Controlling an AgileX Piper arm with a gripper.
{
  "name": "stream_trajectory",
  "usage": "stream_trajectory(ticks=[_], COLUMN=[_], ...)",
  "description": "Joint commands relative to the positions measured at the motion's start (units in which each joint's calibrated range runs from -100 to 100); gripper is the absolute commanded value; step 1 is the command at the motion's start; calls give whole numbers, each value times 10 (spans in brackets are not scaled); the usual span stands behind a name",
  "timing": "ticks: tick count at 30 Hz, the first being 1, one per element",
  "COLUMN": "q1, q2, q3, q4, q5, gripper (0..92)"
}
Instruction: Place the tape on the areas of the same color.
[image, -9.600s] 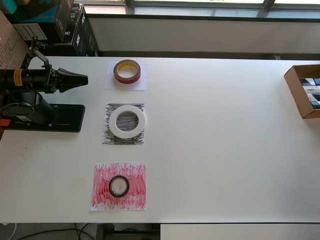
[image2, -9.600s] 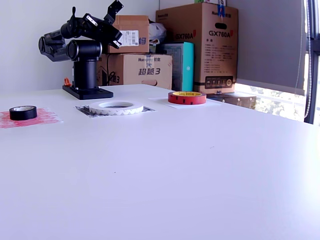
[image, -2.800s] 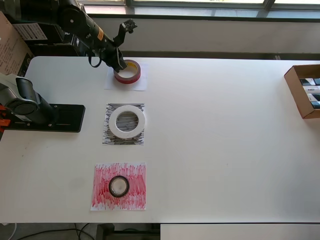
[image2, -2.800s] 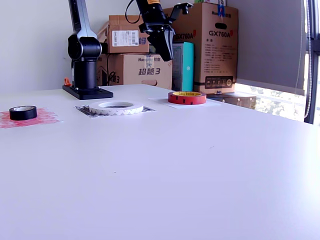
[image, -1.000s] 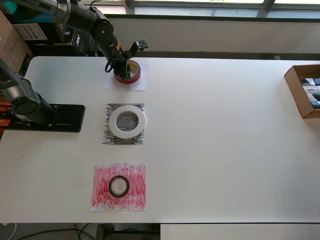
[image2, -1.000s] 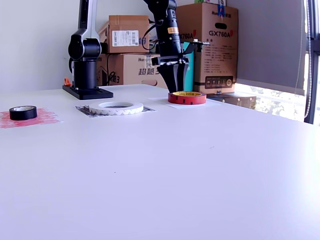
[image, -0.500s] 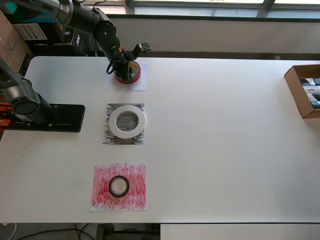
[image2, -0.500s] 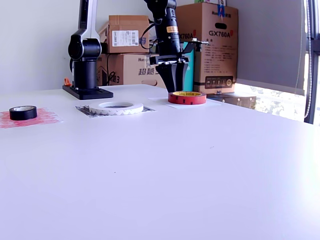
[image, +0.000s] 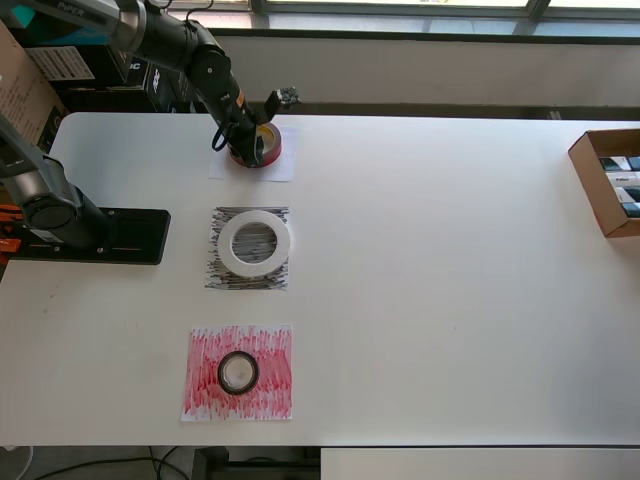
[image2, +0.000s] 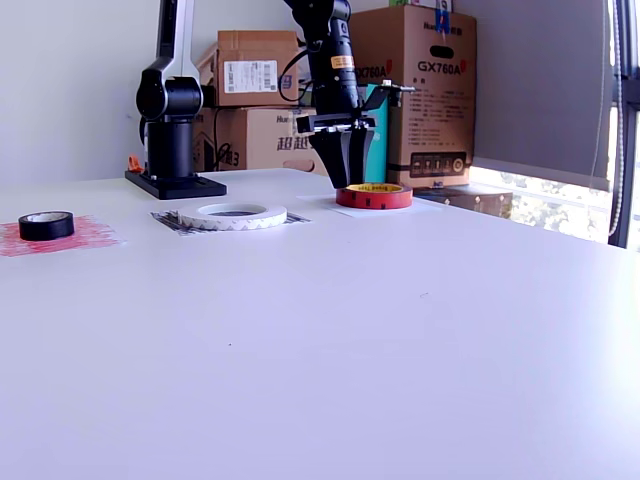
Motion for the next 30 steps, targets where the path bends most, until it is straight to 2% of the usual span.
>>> stream_trajectory(ticks=[1, 14, 17, 21, 30], q1=[-4, -5, -5, -5, -4], q2=[19, 38, 38, 38, 37], q3=[-7, -11, -11, -11, -18], q4=[3, 2, 2, 1, 1], q5=[1, 1, 1, 1, 1], gripper=[418, 407, 293, 3, 0])
